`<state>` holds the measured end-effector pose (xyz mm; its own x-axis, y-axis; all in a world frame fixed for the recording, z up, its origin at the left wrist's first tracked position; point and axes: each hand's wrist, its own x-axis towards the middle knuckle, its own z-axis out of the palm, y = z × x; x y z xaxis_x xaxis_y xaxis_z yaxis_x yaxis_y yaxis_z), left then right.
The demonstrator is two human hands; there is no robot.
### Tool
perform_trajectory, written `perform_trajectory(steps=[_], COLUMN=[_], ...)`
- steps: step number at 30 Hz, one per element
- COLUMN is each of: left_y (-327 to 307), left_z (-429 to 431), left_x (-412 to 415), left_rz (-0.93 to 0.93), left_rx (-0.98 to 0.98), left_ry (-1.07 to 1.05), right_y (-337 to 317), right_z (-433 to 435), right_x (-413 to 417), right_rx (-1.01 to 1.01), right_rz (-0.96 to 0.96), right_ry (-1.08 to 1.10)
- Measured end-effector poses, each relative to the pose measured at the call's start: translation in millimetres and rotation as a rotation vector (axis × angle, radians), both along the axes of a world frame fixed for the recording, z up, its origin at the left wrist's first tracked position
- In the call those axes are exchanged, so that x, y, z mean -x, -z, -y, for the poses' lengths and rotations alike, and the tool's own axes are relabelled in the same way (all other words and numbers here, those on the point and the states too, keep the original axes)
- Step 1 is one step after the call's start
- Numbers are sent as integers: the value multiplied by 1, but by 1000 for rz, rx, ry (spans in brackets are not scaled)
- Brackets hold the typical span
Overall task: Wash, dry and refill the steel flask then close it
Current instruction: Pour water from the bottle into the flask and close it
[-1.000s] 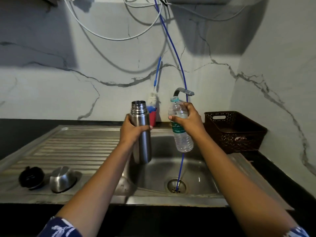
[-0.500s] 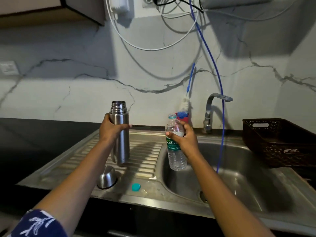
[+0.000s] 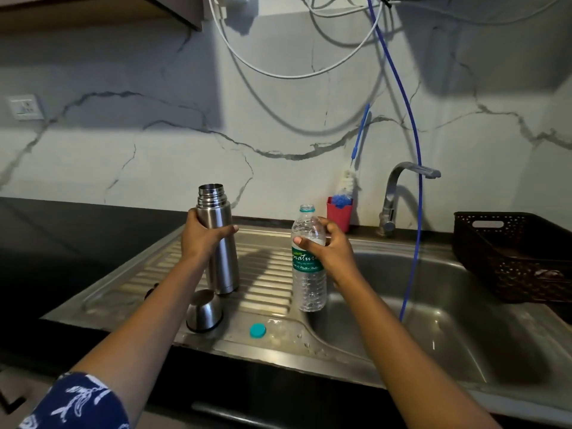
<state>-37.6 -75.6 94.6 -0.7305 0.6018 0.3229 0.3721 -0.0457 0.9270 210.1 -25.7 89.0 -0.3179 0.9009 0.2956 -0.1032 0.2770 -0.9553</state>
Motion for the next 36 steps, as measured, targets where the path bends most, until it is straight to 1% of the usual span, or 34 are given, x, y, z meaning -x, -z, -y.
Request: perform_trajectory(steps=[7,9,11,13,14,15,16,19,22,24,28,30,31,32,33,35,36], left_y=[-1,-3,-3,2,3,7,12,25,32,32,31,29,29,27,27,26,27], left_z=[12,21,40,64,76,84,89,87,82,83,91,97,99,102,105,109,109], left_x=[2,0,-14,-38,-54,-67,-77,-96,-100,-95,-79,-65,-57,-50,-42,-31,-27], left_rz=[8,-10,-153,-355,-428,-477,-499,-455,-342,-273,-246,-205,-188,-180,-176,-167,-172], left_rx=[63,84,52,-85,-146,-158,-107,170,293,299,243,199,182,173,169,168,172], left_ry=[78,59,-46,-120,-80,5,115,382,514,528,500,468,441,420,405,385,373], right_y=[-16,-20,-23,-25,-26,-27,-28,-27,-25,-22,-11,-3,3,10,18,37,46], right_z=[9,10,11,12,12,14,16,22,30,36,38,36,36,37,39,44,48], right_x=[-11,-16,-22,-26,-28,-29,-29,-26,-19,-14,-4,0,2,4,7,15,21], right_rx=[-4,12,32,61,73,85,98,143,168,184,229,263,251,186,70,-250,-404], right_rz=[-41,-55,-69,-93,-98,-97,-97,-137,-170,-165,-169,-179,-125,10,208,610,754], right_ry=[-47,-51,-54,-61,-70,-78,-90,-138,-184,-214,-286,-327,-328,-315,-311,-358,-396])
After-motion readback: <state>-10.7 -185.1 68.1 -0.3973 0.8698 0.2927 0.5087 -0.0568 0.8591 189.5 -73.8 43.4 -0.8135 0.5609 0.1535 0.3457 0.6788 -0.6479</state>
